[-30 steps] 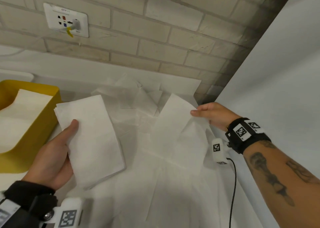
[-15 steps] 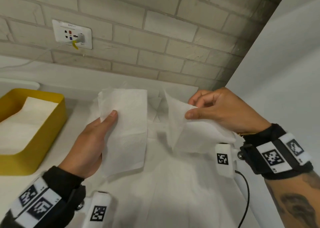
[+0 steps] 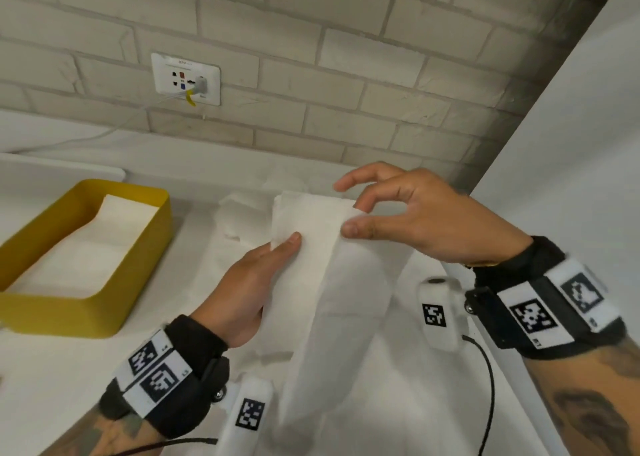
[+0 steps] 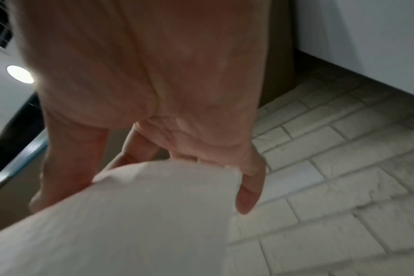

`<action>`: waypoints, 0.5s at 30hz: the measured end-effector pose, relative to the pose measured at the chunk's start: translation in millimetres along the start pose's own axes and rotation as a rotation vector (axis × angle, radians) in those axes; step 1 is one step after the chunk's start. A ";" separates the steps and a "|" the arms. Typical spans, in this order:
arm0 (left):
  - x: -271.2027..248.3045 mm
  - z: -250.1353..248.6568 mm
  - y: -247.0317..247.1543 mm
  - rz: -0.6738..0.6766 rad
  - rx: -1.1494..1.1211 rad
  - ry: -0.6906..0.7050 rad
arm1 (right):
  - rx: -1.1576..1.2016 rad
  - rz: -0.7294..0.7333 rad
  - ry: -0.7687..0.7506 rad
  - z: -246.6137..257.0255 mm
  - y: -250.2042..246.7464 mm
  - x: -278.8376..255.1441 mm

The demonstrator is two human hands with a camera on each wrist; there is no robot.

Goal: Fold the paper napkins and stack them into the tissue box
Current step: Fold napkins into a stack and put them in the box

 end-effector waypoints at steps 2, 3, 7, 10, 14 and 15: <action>0.5 10.1 6.0 0.055 -0.006 -0.038 | -0.001 -0.006 0.025 -11.2 6.7 18.0; 0.3 15.9 8.0 0.083 -0.022 -0.057 | 0.009 -0.019 0.044 -19.3 9.0 25.9; -2.2 35.8 10.4 0.123 -0.085 -0.139 | 0.081 -0.073 0.144 -51.3 18.8 44.4; -2.2 42.2 8.4 0.085 -0.132 -0.167 | 0.121 -0.058 0.188 -64.6 32.4 52.2; -0.7 46.4 8.1 0.074 -0.176 -0.181 | 0.128 -0.082 0.212 -74.3 46.5 54.1; -0.3 47.2 8.8 0.082 -0.180 -0.185 | 0.148 -0.126 0.210 -77.3 47.0 52.8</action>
Point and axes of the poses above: each hand's wrist, its own x-axis towards the middle knuckle, its own y-axis out of the palm, z = x × y, the point moved 9 cm from there along x, towards the middle knuckle, and after that the axes turned 10 degrees about x, right-handed, at the moved point
